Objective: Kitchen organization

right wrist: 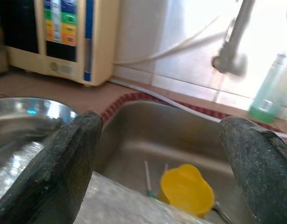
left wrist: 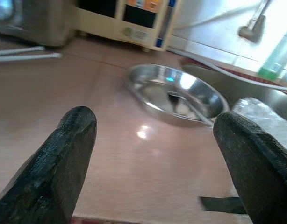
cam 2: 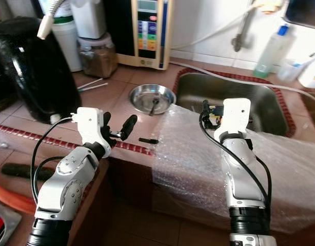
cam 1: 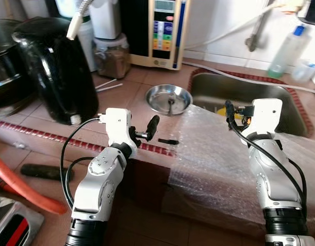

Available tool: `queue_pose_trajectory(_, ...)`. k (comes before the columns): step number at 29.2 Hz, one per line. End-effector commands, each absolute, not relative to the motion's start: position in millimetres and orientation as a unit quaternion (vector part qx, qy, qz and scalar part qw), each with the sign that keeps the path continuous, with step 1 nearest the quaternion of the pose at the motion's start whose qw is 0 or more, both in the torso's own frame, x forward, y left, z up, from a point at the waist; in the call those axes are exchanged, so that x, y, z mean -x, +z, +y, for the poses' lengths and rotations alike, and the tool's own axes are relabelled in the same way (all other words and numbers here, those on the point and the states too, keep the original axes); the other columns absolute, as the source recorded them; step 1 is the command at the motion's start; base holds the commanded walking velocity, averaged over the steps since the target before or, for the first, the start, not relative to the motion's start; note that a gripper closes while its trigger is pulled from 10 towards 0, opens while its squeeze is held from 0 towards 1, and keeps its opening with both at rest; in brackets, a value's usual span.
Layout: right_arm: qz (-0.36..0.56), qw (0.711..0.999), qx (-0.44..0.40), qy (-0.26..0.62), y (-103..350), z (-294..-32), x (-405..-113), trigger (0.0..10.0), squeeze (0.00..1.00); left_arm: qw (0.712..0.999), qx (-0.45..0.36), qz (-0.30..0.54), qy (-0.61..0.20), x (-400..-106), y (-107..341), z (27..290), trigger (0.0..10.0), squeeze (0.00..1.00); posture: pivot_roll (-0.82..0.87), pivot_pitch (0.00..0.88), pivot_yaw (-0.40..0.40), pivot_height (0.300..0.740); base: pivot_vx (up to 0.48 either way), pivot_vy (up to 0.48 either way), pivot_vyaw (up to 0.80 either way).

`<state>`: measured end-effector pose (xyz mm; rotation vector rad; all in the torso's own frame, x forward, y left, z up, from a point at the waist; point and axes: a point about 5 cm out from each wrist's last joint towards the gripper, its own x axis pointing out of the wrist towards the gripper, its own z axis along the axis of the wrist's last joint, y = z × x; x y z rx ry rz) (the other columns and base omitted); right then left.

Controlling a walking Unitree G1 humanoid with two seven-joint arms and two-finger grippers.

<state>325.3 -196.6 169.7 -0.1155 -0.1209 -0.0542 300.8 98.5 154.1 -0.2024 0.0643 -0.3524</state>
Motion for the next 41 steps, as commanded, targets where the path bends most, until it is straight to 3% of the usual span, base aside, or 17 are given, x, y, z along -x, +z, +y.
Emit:
queue_pose_trajectory(1, -0.068, 0.995, 0.06, -0.027, 174, -198, -326, 10.0, 0.0, 0.978, 0.102, 0.033, -0.18, -301, 153, 94, 10.0, 0.0, 0.02, 0.0, -0.022, 0.74, 0.0, -0.337, 0.0)
queue_pose_trajectory(24, -0.066, 0.996, 0.057, -0.025, 172, -196, -324, 10.0, 0.0, 0.977, 0.096, 0.042, -0.184, -298, 150, 93, 10.0, 0.0, 0.02, 0.0, -0.025, 0.74, 0.0, -0.453, 0.0)
queue_pose_trajectory(28, -0.06, 0.997, 0.052, -0.023, 167, -193, -322, 10.0, 0.0, 0.977, 0.097, 0.044, -0.183, -298, 149, 94, 10.0, 0.0, 0.02, 0.0, -0.023, 0.74, 0.0, -0.48, -0.71)
queue_pose_trajectory(41, -0.056, 0.998, 0.016, -0.027, 160, -189, -320, 10.0, 0.0, 0.982, 0.081, 0.037, -0.164, -301, 156, 105, 10.0, 0.0, 0.07, 0.0, -0.01, 0.74, 0.0, 0.0, -0.18)
